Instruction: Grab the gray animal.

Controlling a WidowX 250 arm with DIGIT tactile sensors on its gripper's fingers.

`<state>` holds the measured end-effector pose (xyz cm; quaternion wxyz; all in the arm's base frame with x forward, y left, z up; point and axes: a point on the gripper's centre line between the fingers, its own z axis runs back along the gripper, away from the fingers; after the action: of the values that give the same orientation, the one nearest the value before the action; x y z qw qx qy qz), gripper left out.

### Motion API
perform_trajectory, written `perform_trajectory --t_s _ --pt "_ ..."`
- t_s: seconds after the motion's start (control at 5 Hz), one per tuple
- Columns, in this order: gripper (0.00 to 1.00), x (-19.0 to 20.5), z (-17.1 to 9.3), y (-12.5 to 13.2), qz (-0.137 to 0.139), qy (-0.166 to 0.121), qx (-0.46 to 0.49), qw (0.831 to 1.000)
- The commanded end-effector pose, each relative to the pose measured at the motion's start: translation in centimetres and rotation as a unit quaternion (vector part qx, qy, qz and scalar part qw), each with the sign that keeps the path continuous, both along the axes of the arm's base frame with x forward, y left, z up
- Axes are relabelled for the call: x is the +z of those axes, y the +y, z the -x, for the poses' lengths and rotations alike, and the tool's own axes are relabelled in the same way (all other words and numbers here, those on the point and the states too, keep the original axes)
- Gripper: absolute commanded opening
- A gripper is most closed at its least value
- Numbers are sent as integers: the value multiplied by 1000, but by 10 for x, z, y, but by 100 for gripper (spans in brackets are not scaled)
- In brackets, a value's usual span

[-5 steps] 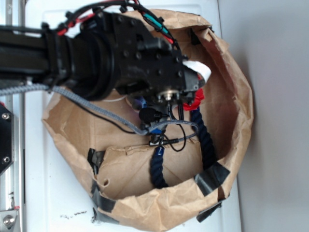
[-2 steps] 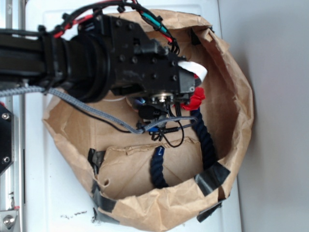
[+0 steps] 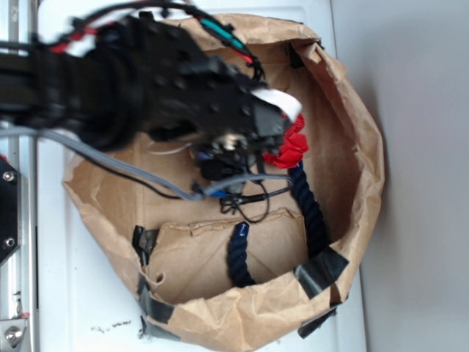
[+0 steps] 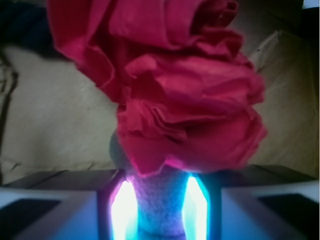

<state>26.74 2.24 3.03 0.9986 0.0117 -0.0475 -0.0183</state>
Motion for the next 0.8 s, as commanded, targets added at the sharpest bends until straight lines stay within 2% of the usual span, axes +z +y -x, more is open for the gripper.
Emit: perform_trajectory --t_s 0.0,0.2,0.4,0.6 --pt "0 95 31 -10 79 -95 -44 991" --pt "0 123 41 -11 90 -122 -59 987" --pt "0 128 44 -9 92 -124 -59 986" --pt "100 115 40 -1 84 -96 -44 991"
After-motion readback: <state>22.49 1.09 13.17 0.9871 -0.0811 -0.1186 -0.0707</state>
